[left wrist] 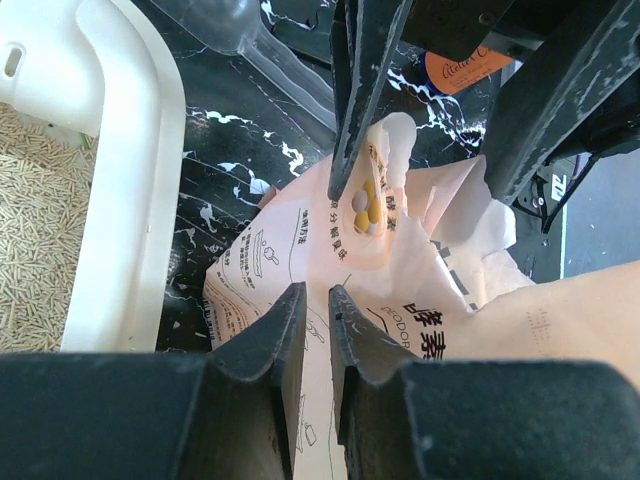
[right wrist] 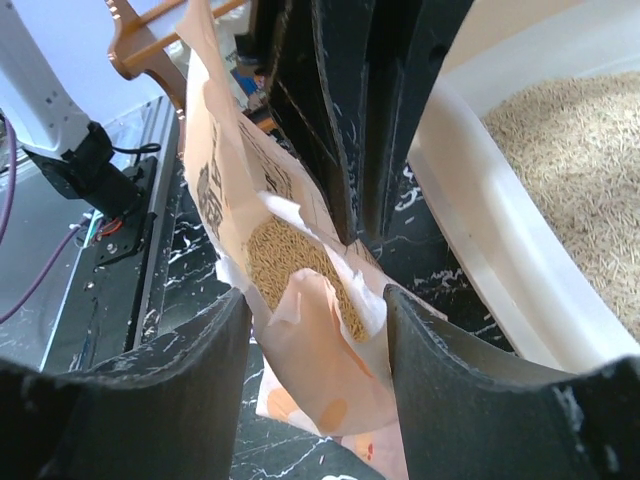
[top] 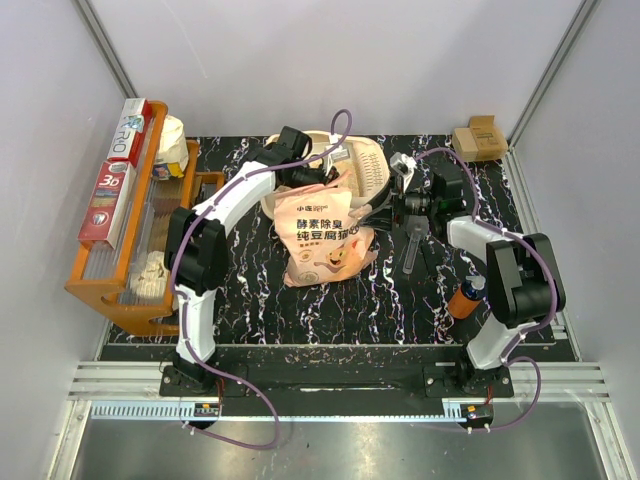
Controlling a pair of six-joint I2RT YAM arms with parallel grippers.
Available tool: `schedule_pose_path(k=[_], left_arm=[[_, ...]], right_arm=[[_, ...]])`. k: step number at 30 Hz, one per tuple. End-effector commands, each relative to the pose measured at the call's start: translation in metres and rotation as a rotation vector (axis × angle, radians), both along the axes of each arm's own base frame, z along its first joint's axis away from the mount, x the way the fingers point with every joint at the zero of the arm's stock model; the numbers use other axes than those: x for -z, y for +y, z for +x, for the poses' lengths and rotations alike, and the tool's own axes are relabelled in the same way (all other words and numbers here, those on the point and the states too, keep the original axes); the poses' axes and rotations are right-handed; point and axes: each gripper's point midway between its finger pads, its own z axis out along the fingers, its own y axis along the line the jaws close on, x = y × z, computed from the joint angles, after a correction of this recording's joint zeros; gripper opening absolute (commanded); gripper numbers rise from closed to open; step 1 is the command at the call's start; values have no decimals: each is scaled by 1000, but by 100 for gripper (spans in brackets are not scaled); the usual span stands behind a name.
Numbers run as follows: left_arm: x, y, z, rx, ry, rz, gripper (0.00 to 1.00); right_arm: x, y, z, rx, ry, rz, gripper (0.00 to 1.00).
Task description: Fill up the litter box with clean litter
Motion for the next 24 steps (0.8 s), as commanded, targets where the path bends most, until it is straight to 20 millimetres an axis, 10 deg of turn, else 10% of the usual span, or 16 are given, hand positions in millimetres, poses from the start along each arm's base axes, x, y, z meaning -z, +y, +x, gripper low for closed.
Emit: schedule_pose_path(k=[1, 17, 24], left_arm=[[-26, 3, 1, 11, -79, -25, 19], [-32, 11, 6, -9, -114, -8, 17], [-55, 31, 30, -133, -202, 21, 27]], right_arm=[[-24, 4, -2, -62, -64, 75, 60], [-16, 9, -6, -182, 118, 142, 52], [-28, 10, -3, -155, 128, 151, 17]])
